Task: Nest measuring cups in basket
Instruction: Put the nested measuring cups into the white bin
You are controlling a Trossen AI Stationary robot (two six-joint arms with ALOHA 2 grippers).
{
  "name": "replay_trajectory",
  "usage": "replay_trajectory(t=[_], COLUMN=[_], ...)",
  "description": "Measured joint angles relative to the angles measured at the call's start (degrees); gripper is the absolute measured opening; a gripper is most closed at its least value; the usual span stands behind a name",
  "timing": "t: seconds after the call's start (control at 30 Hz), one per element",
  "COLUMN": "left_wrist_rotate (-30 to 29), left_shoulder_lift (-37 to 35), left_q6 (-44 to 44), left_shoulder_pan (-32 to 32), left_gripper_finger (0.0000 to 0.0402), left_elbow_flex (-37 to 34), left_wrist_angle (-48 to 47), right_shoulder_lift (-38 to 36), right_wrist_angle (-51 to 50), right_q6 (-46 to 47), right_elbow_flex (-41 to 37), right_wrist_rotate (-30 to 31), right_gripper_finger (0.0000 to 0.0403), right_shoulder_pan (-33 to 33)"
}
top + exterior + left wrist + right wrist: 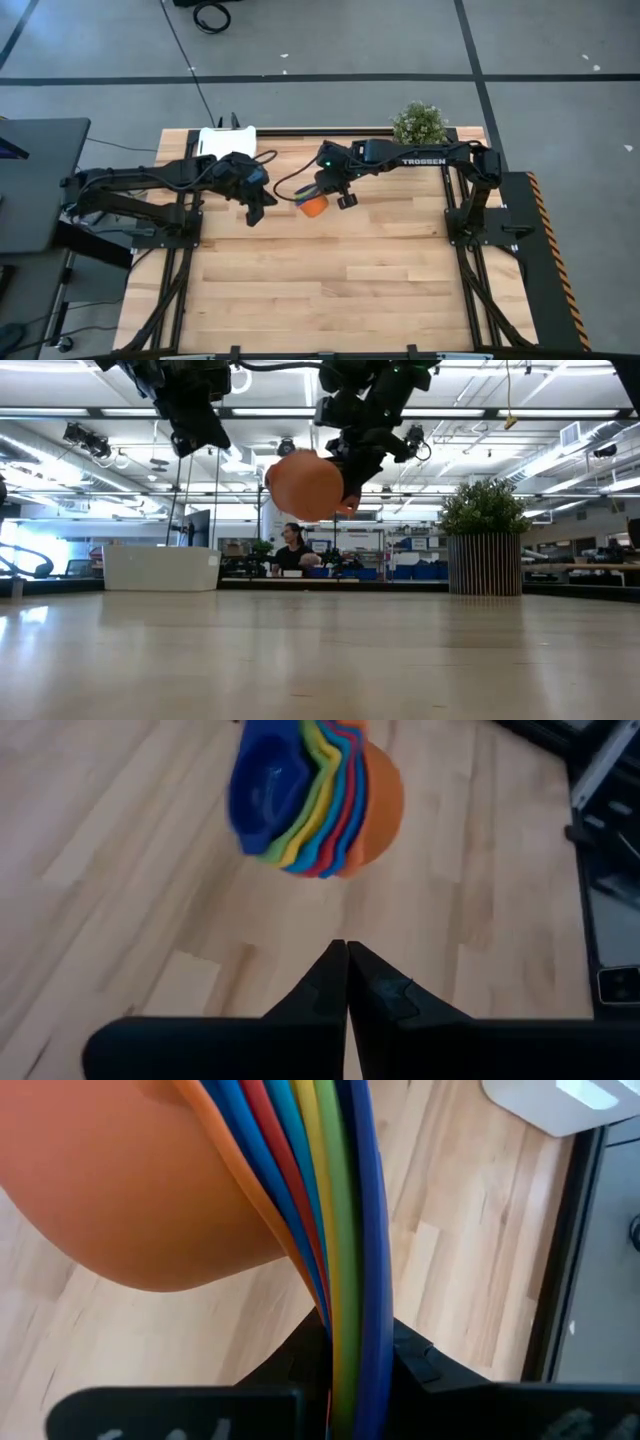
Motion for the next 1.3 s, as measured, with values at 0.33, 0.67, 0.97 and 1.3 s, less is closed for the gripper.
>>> replay_trajectory(t=[0.33, 0.67, 0.97, 1.3], left_wrist_rotate=[-9.40, -20.98, -22.64, -24.64], left_shoulder_lift=[-13.45, -21.92, -24.03, -27.86], left_q6=[-6.57, -18.54, -20.22, -24.33], left_shoulder_pan=[0.98, 0.95, 0.93, 0.95], left_gripper_finger=[0.0014, 0.0014, 0.0014, 0.0014], left_elbow_flex=[0.00, 0.00, 0.00, 0.00], left_wrist_angle=[-10.47, -24.09, -25.18, -25.62], right_shoulder_lift=[0.00, 0.53, 6.34, 23.64], right_wrist_angle=[-1.58, -1.30, 4.36, -0.60], right_q6=[0.34, 1.76, 3.53, 1.00], right_elbow_flex=[3.39, 9.60, 19.71, 44.56], right_wrist_rotate=[0.29, -0.61, 1.08, 0.08], right_gripper_finger=[0.0053, 0.0053, 0.0053, 0.0053], right_shoulder_pan=[-0.45, -3.53, -4.04, -5.55])
